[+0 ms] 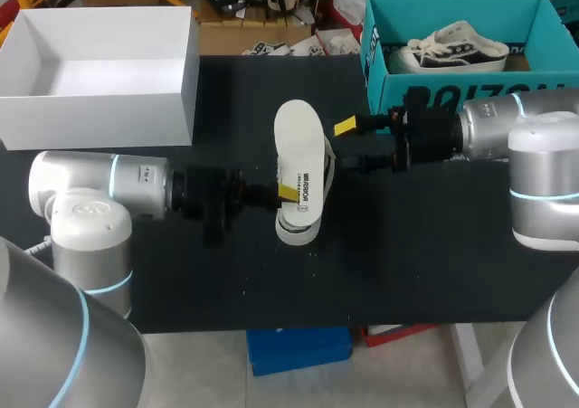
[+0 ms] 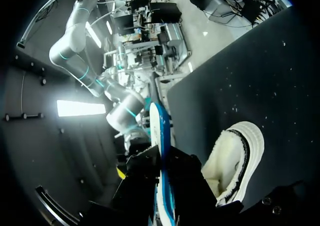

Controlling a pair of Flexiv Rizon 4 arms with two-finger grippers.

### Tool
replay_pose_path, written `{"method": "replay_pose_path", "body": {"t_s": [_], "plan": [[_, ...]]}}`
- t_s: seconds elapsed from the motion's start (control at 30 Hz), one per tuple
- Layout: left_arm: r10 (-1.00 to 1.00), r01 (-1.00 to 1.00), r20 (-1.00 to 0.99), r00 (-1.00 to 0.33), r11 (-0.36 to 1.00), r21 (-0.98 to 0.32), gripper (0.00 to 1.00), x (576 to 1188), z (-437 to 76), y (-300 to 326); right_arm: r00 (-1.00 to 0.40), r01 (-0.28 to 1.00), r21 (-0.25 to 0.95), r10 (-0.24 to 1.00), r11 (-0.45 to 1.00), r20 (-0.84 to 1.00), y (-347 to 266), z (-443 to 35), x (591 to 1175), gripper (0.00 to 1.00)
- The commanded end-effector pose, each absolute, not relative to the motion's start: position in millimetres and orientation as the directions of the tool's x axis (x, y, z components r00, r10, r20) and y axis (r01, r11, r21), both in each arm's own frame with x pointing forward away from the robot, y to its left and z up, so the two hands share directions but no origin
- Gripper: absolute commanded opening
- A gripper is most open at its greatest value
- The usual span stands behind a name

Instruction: Take the shoe out of the shoebox, open the shoe tongue, remove and reinsert the insole, then place the shoe into the shoebox

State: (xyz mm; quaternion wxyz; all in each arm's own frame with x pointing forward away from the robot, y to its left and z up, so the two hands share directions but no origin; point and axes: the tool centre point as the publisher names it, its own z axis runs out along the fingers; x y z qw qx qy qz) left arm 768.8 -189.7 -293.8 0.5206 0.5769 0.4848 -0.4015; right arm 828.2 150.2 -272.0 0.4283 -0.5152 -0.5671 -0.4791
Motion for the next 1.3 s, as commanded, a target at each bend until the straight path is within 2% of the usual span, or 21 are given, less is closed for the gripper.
{"method": "replay_pose_path", "body": {"t_s": [0.03, 0.67, 0.73, 0.8, 0.83, 0.87, 0.93, 1.2, 1.27, 1.3], "plan": [[0.145, 0.977, -0.967, 0.210, 0.016, 0.214, 0.00, 768, -294, -191, -0.096, 0.995, 0.096, 0.168, 0.008, 0.981, 164, -282, 827, 1.00], [0.145, 0.977, -0.967, 0.210, 0.016, 0.214, 0.00, 768, -294, -191, -0.093, 0.996, 0.092, 0.168, 0.014, 0.981, 193, -287, 834, 1.00], [0.145, 0.977, -0.967, 0.210, 0.016, 0.214, 0.00, 768, -294, -191, -0.093, 0.996, 0.092, 0.170, 0.015, 0.981, 194, -286, 835, 0.90], [0.145, 0.977, -0.967, 0.210, 0.016, 0.214, 0.00, 768, -294, -191, -0.093, 0.996, 0.092, 0.172, 0.014, 0.981, 194, -286, 835, 0.67], [0.145, 0.977, -0.967, 0.210, 0.016, 0.214, 0.00, 768, -294, -191, -0.092, 0.996, 0.092, 0.173, 0.013, 0.981, 194, -286, 836, 0.60], [0.145, 0.977, -0.967, 0.210, 0.016, 0.214, 0.00, 768, -294, -191, -0.092, 0.996, 0.091, 0.175, 0.014, 0.980, 194, -285, 836, 0.48], [0.145, 0.977, -0.967, 0.210, 0.016, 0.214, 0.00, 768, -294, -191, -0.092, 0.996, 0.091, 0.179, 0.014, 0.979, 193, -284, 837, 0.41], [0.145, 0.977, -0.967, 0.210, 0.016, 0.214, 0.00, 768, -294, -191, -0.100, 0.995, 0.099, 0.187, 0.016, 0.977, 192, -281, 843, 0.38], [0.145, 0.977, -0.967, 0.210, 0.016, 0.214, 0.00, 768, -294, -191, -0.102, 0.995, 0.101, 0.187, 0.016, 0.977, 192, -281, 844, 0.30], [0.145, 0.977, -0.967, 0.210, 0.016, 0.214, 0.00, 768, -294, -191, -0.102, 0.995, 0.101, 0.187, 0.017, 0.977, 193, -281, 844, 0.21]]}}
